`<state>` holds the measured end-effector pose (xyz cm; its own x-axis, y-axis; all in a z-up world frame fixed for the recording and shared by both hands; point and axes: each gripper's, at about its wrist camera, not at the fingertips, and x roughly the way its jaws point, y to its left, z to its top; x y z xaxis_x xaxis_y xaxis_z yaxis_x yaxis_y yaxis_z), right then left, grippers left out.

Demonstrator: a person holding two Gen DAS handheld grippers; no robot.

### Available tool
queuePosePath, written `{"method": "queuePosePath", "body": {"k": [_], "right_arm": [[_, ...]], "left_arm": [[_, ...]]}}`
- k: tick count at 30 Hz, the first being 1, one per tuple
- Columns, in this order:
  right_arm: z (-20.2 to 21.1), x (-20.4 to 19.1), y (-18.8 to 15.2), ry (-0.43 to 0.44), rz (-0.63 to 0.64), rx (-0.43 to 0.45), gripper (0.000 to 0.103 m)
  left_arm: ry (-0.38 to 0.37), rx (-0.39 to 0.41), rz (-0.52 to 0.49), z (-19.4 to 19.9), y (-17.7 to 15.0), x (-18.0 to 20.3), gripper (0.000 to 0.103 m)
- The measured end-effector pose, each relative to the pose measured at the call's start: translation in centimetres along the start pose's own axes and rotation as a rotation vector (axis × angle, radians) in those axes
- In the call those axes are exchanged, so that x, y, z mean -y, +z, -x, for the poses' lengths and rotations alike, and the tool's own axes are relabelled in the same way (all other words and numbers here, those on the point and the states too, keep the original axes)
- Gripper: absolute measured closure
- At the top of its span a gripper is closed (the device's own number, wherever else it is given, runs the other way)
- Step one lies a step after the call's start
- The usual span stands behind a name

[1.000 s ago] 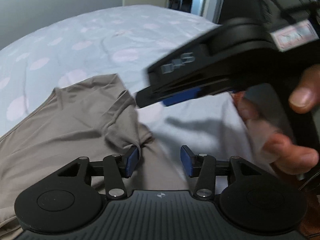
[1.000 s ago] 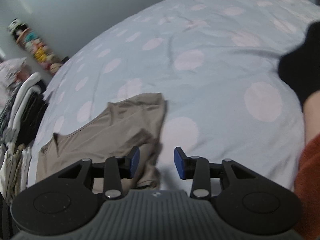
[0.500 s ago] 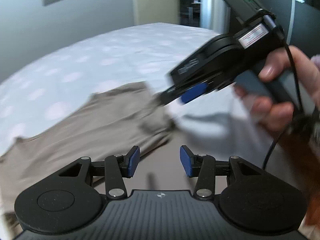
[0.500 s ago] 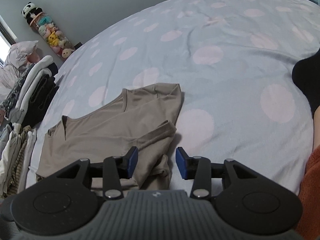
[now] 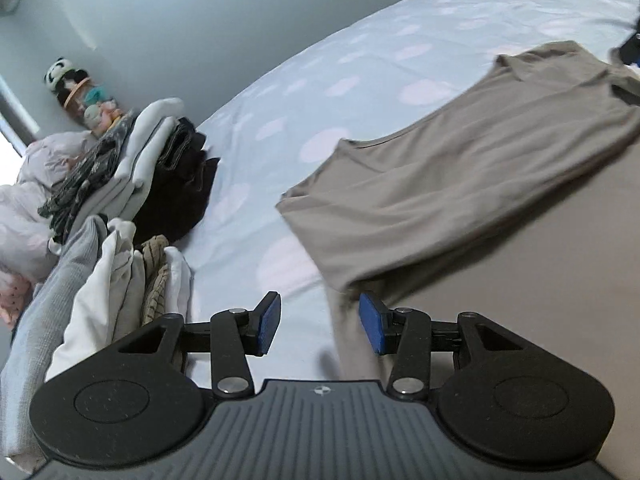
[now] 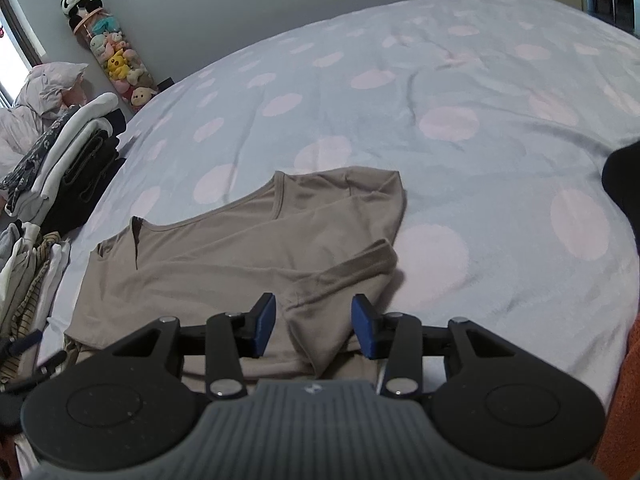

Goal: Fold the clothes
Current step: 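Grasp the shirt side edge with both grippers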

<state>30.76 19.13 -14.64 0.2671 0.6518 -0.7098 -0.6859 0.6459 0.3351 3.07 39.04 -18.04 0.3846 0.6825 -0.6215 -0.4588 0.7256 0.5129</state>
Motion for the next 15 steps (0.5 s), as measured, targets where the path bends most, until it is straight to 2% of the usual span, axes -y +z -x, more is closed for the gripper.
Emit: {"method": "queuePosePath", "body": {"k": [3,5,7,11,12,13,14,15], "right_arm": [[-0.3,-1.4,0.1,-0.018,0.035,0.002,0.055],[-0.7,-2.1,-0.1,-0.055,0.064,0.004,0.05],[-1.1,-2.5,-0.5,-0.104,0.091,0.01,0.049],[-2.0,-3.3,-1.2,-0.204,0.145,0.02,0.054],[-2.2,-3.5,-1.4,-0.229,0.159,0.023,0.063],[-2.4,-3.7,-1.5,-0.254,0.172,0.026,0.087],[-2.6,-3.9,-1.7,-0.279,0.185,0.028,0.096],[-2.6,-3.9,-1.8,-0.297,0.189,0.033,0.097]], "left_arm": [[-0.022,0.022,0.017,-0.8,-0.1,-0.1,0.062],[-0.017,0.032,0.018,-1.2,-0.2,0.2,0.083],[-0.023,0.027,0.046,-1.5,-0.3,0.3,0.096],[-0.023,0.032,0.106,-1.6,-0.5,-0.3,0.098],[-0.017,0.032,0.117,-1.5,-0.5,-0.5,0.098],[-0.011,0.03,0.131,-1.5,-0.6,-0.8,0.098],[-0.013,0.023,0.146,-1.5,-0.6,-1.1,0.098],[-0.02,0.015,0.162,-1.6,-0.6,-1.4,0.098]]}}
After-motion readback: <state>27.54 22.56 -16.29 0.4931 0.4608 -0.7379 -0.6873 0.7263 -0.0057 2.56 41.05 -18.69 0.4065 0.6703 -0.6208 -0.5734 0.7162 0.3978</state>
